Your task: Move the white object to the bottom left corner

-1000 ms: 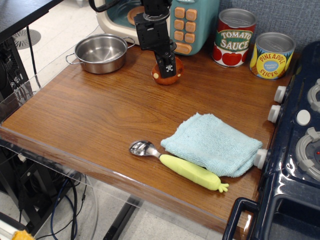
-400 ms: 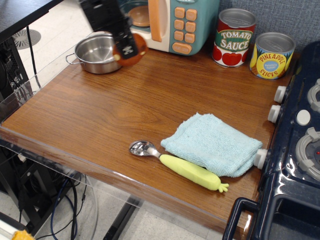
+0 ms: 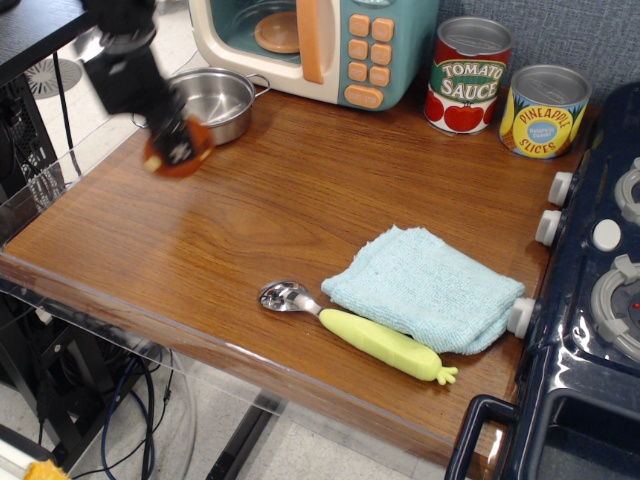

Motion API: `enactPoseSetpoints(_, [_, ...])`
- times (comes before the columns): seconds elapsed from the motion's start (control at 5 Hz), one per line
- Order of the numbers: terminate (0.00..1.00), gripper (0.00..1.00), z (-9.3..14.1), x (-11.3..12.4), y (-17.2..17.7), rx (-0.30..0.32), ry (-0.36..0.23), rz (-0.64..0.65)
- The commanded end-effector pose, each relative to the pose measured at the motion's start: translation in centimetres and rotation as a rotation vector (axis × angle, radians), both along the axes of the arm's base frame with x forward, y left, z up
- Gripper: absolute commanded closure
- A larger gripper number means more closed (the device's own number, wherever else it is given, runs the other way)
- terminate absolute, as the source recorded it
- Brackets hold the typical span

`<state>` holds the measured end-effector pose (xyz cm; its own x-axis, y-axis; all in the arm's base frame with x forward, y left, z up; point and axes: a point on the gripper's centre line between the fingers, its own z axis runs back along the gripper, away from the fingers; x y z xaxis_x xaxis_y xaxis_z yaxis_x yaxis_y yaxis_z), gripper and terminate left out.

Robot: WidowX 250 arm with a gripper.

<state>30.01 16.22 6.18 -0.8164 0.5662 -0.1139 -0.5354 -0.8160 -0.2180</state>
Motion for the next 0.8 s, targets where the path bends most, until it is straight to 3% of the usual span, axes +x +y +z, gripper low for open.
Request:
enactPoseSetpoints(0.0, [0.00,1.00,-0.29,-4.11,2.84,0.126,0.037,0.164])
enactPoseSetpoints(0.2, [0.00,1.00,-0.73,-4.10,2.60,0.125,0.045,0.166])
enactPoseSetpoints(0.4, [0.00,0.00,-0.92,-4.02,2.92,0.106,0.085,0.201])
enactPoseSetpoints(0.6, [0.00,0.00,-1.01,-4.11,3.29,0.098,0.109,0.252])
